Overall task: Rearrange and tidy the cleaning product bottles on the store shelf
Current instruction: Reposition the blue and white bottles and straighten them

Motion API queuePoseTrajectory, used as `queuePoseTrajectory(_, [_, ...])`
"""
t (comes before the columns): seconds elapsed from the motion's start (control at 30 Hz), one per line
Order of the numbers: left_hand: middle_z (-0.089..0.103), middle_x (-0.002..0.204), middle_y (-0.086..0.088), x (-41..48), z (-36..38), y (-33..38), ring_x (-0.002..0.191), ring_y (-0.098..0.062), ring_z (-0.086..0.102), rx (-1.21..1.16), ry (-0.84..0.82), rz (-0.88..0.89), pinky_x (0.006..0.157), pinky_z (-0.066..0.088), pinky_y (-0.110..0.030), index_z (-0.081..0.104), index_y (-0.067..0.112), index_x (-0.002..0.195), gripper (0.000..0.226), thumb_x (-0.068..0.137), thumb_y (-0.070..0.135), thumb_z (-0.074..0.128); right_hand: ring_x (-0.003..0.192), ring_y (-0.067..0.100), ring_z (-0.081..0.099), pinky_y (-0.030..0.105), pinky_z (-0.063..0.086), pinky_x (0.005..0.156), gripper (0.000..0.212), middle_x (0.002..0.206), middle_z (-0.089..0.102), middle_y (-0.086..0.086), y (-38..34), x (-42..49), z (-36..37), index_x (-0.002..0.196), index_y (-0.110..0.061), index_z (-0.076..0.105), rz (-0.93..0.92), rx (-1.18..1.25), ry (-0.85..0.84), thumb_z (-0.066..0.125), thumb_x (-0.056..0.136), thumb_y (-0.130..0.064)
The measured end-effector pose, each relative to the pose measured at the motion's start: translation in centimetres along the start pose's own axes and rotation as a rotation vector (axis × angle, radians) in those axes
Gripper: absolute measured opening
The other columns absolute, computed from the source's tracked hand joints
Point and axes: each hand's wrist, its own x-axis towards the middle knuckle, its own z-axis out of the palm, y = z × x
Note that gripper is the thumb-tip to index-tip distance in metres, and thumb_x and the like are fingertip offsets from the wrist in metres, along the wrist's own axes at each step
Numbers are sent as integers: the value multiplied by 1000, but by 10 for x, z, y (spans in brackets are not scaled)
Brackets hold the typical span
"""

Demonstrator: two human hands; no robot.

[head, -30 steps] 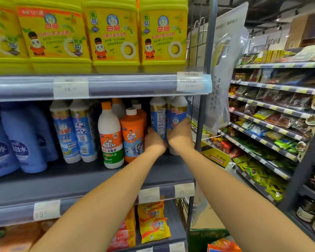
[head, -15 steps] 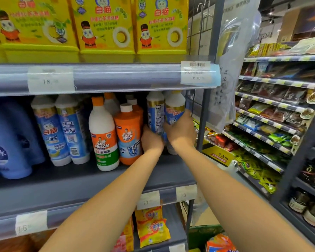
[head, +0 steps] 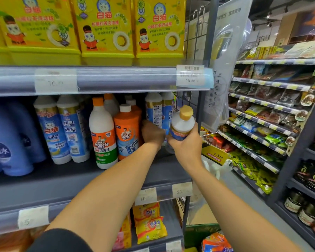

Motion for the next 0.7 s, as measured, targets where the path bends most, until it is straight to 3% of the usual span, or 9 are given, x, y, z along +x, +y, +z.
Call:
queuePoseTrajectory(0.1, [65,125,-14,-1,-5,1,113,-29,64,-40,-6,-43,88,55,-34,61,4,118,62,61,9,86,94,11,61,4,44,71,66,102,63,-10,2,-8,-9,116,-26,48,-7,15,12,87,63,-18])
queuePoseTrajectory(0.17, [66,123,-12,-8,-7,1,112,-29,64,-79,10,-55,83,51,-26,61,5,118,64,59,7,86,88,4,57,-2,40,67,66,97,57,-21,2,-13,-15,112,-32,44,-16,25,28,88,64,-20])
queuePoseTrajectory(0.23, [67,120,-11,-20,-9,-1,110,-28,65,-92,19,-37,82,48,-24,60,9,116,61,61,5,84,93,7,58,0,40,69,66,101,58,-17,1,-18,-20,115,-29,46,-11,27,33,88,64,-21])
queuePoseTrajectory(0.37, [67,115,-11,-54,-19,-11,110,-25,63,-224,-10,99,89,49,-29,59,8,114,48,70,2,78,105,15,60,16,48,82,72,116,64,-1,-2,-28,-32,126,-13,51,-39,47,28,88,65,-18])
queuePoseTrajectory(0.5, [67,116,-10,-85,-40,-12,108,-19,62,-239,9,295,90,51,-32,58,5,119,59,65,1,83,100,15,61,-1,42,71,70,110,64,-2,-11,-38,-47,124,-12,53,-71,54,18,88,64,-17])
queuePoseTrajectory(0.7, [58,124,-4,-119,-101,10,115,-13,54,-194,-47,397,93,48,-23,47,8,126,78,60,5,89,97,7,56,0,43,71,65,104,59,-11,-41,-51,-57,119,-18,55,-105,93,-76,89,64,-18])
